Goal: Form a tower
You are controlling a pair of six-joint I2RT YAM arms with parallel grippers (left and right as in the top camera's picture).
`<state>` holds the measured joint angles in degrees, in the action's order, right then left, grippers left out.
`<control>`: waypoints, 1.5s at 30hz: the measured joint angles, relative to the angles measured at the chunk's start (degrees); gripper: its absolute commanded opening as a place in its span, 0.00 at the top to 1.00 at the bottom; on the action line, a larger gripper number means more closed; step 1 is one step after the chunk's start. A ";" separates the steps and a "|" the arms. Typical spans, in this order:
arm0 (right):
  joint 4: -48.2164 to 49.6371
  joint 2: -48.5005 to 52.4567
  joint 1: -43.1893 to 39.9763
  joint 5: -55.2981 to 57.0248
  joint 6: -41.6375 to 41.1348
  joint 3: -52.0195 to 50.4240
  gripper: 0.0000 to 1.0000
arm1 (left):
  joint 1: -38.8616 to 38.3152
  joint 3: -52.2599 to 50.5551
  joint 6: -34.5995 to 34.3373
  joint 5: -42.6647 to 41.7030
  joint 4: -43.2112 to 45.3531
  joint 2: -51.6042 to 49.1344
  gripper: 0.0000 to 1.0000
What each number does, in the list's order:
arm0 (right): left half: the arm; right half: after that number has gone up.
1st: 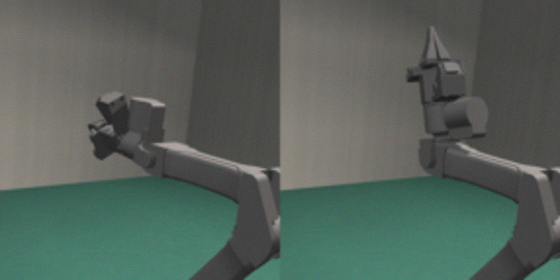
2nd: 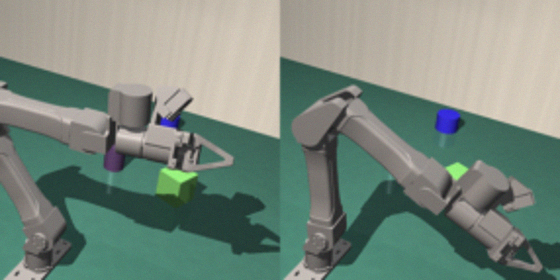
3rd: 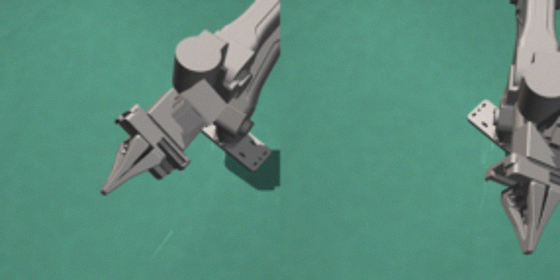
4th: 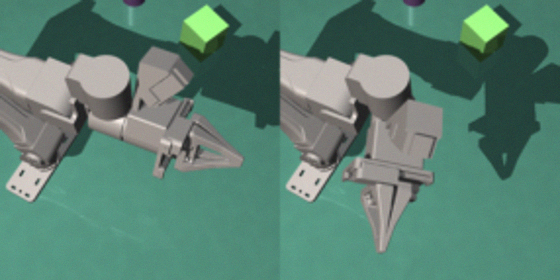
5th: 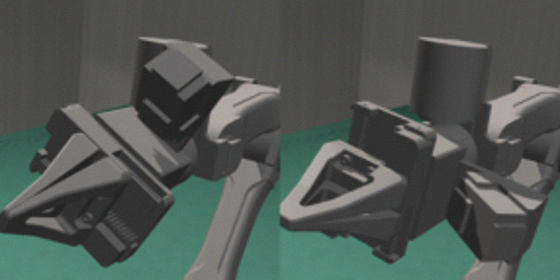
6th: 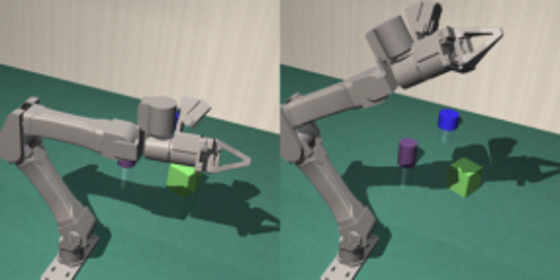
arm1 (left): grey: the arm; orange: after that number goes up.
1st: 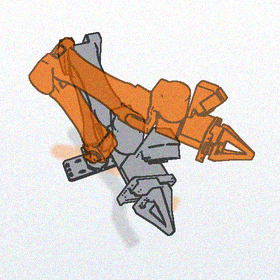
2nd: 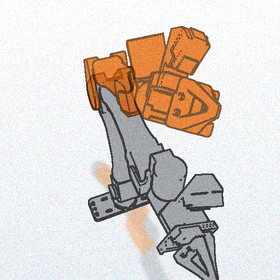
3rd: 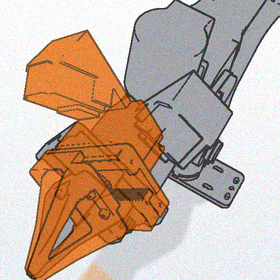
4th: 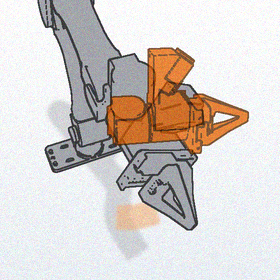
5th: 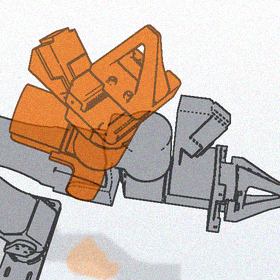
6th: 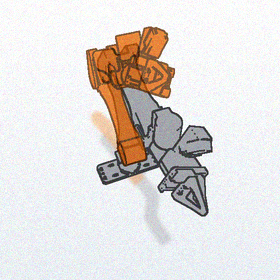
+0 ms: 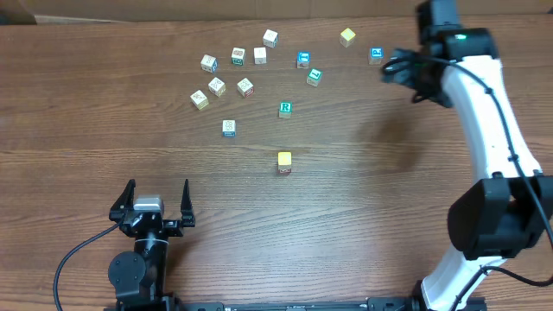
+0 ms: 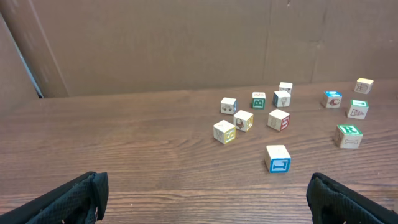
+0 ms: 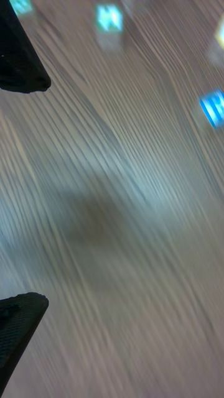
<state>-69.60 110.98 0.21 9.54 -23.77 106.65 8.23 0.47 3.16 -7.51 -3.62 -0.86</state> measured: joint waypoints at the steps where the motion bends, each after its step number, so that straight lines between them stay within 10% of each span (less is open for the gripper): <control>1: -0.31 0.00 -1.64 0.42 0.02 0.00 0.00 | 0.00 0.00 0.00 0.00 0.20 0.00 0.00; 9: -0.42 0.00 -8.85 1.20 -0.02 0.00 0.00 | 0.00 0.00 -0.81 -5.27 7.54 0.00 0.00; 16: 2.64 0.00 -9.49 1.18 -0.02 0.00 0.00 | 0.00 8.35 -10.84 -12.11 -2.95 -6.10 0.00; 24: 2.82 0.00 -9.49 1.18 0.00 -0.02 0.00 | -0.59 47.71 -13.40 -15.89 -29.99 -37.66 0.00; 31: 2.91 0.00 -9.51 1.16 0.00 -0.11 0.00 | -16.81 96.24 -13.77 -11.30 -63.39 -73.99 0.00; 40: 2.91 0.00 -9.51 1.16 0.00 -0.11 0.00 | -38.01 110.77 -13.75 -4.17 -61.66 -96.91 0.00; 45: 2.93 0.00 -9.51 1.16 0.00 -0.11 0.00 | -39.01 110.88 -15.54 -4.92 -59.39 -105.31 0.56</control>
<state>-66.67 110.98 -9.30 10.70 -23.77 106.54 -30.79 111.35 -12.38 -12.43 -63.00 -106.17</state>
